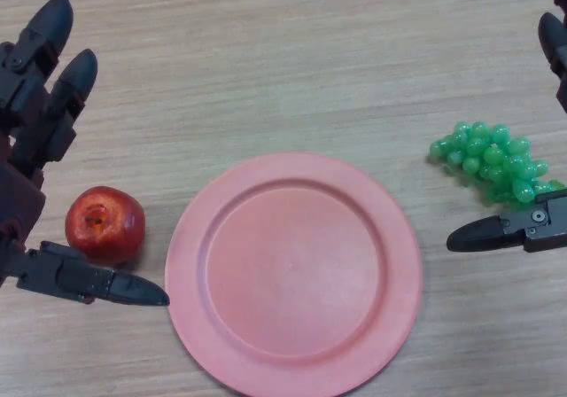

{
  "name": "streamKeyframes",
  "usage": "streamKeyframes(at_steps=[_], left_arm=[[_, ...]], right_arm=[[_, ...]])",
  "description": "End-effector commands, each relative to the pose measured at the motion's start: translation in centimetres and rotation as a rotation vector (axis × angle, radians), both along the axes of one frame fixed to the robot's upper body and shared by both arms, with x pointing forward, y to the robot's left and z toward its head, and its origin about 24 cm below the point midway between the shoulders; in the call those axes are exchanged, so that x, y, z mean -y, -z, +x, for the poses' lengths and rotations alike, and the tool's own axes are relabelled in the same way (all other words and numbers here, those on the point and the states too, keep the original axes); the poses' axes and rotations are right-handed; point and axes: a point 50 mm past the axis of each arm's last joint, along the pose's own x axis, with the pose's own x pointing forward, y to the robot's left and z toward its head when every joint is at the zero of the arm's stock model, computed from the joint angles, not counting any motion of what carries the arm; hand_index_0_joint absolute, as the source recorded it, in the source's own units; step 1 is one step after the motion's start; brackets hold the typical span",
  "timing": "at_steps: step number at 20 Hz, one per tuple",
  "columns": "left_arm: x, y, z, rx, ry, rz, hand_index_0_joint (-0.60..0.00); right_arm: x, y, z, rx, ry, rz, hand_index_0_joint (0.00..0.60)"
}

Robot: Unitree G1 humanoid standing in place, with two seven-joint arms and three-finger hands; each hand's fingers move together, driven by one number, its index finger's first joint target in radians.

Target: Pick up the green grapes and place it on the plate

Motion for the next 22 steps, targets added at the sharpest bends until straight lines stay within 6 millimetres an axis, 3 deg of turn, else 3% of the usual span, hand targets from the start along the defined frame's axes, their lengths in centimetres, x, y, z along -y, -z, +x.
streamKeyframes(at_steps=[1,8,10,19,22], left_arm=[[-0.6,-3.0,-1.5,0.239,-0.031,0.064,0.0],[-1.0,-3.4,-1.2,0.24,-0.033,0.065,0.0],[-1.1,-3.5,-1.2,0.244,-0.037,0.064,0.0],[-0.8,-3.7,-1.3,0.255,-0.026,0.055,0.0],[-0.9,-3.6,-1.4,0.254,-0.031,0.051,0.0]], right_arm=[[1.0,-3.3,-1.3,0.261,0.059,-0.042,0.0],[1.4,-3.1,-0.6,0.236,0.08,-0.038,0.0],[1.8,-2.6,0.4,0.215,0.103,-0.058,0.0],[5.1,0.9,8.2,0.155,0.237,-0.206,0.0],[5.7,2.4,9.8,0.11,0.264,-0.27,0.0]])
